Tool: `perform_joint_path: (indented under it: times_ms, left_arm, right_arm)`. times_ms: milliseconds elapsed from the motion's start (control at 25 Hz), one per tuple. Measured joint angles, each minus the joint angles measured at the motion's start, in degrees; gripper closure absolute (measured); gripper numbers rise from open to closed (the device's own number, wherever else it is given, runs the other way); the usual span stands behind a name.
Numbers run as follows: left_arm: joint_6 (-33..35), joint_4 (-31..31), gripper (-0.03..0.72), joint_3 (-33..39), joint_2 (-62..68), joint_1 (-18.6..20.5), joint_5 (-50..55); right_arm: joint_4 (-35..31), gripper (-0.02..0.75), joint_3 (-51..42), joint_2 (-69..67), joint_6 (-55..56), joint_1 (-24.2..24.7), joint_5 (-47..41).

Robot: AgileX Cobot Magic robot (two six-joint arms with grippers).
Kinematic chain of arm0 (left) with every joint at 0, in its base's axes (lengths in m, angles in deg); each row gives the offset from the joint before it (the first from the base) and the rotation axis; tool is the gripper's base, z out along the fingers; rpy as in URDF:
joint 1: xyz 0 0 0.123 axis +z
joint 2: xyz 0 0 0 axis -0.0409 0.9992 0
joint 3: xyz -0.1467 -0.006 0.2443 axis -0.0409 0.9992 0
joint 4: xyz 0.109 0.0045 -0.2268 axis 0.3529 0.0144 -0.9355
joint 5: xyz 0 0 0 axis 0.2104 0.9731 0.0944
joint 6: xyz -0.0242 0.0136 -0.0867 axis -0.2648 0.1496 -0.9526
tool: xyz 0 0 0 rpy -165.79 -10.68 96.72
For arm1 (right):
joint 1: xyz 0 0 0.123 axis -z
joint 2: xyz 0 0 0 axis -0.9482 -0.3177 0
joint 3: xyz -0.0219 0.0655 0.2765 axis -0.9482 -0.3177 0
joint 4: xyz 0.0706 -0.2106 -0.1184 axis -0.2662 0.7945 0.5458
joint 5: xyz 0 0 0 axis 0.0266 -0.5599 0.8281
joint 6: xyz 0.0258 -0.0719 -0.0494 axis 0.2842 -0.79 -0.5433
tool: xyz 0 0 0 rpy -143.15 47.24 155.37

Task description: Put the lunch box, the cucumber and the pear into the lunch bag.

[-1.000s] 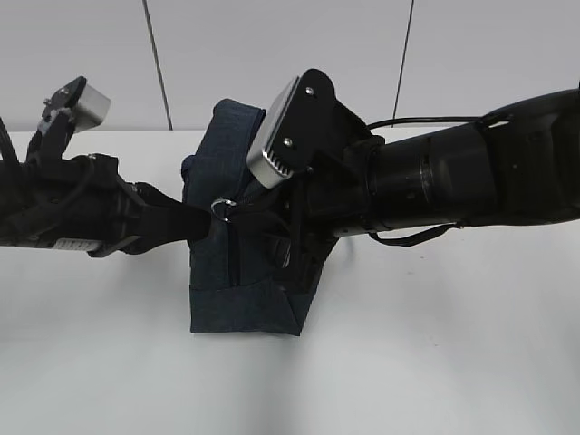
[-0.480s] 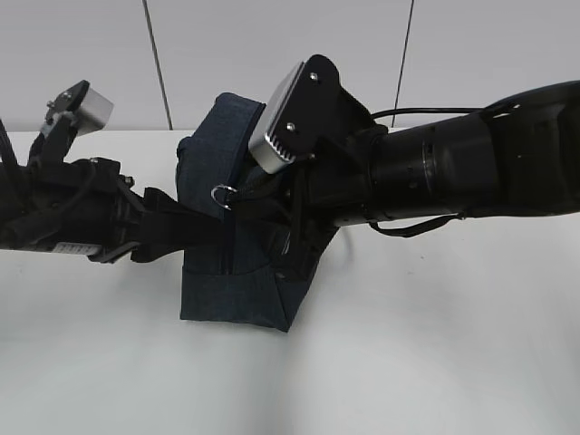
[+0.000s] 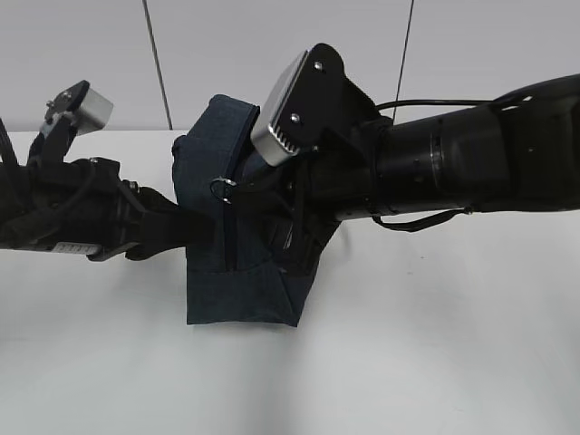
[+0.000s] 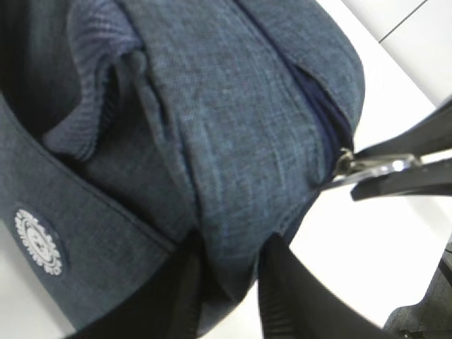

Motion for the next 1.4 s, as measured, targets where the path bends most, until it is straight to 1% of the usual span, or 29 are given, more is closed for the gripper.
perform_joint_path:
  times_ms: [120, 280, 800, 1400]
  left_arm:
    - [0.0, -0.1, 0.623, 0.0, 0.0, 0.0, 0.1]
    - [0.0, -0.2, 0.665, 0.0, 0.3, 0.0, 0.2]
    - [0.0, 0.3, 0.674, -0.1, 2.7, 0.0, 2.3]
    - [0.0, 0.7, 0.676, -0.5, 2.7, 0.1, 2.4]
  right_arm:
    - [0.1, 0.738, 0.0, 0.6, 0.0, 0.0, 0.0]
    - [0.2, 0.738, 0.0, 0.6, 0.0, 0.0, -0.6]
    - [0.7, 0.738, 0.2, 0.6, 0.1, 0.0, -1.4]
    - [1.2, 0.738, 3.3, 0.8, 0.1, 0.0, 1.8]
